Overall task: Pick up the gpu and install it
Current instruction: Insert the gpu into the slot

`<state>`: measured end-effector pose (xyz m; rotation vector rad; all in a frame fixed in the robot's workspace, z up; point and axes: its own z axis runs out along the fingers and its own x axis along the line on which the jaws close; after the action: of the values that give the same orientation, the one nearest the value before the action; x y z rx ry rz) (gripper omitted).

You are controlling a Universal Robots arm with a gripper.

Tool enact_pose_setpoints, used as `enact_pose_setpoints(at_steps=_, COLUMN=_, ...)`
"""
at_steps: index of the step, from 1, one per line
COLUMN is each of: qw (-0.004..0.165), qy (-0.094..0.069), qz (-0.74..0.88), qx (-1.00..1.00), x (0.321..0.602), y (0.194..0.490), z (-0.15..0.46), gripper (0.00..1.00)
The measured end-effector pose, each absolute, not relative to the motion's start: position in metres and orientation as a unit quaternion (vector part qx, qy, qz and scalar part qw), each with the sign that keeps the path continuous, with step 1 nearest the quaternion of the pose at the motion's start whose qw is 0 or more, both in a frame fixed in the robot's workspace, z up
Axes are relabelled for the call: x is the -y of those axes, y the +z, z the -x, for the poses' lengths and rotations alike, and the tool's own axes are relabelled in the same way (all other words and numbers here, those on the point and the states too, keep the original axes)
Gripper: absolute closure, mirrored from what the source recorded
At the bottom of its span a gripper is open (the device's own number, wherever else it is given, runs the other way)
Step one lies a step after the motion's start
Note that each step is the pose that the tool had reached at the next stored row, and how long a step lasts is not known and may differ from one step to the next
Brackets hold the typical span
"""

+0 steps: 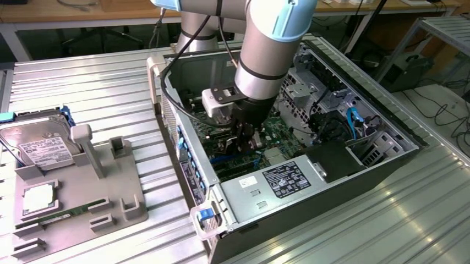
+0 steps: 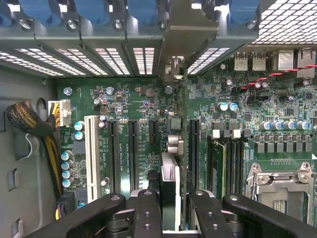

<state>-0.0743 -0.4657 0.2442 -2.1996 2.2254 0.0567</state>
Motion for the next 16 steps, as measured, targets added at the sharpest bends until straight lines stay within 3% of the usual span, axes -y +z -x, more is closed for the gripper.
enact_pose_setpoints(at_steps=16, qw=0.008, qy=0.021, qz=0.703, qx=-0.711, x=0.4655, y=0.2355, z=0.0744, gripper=0.73)
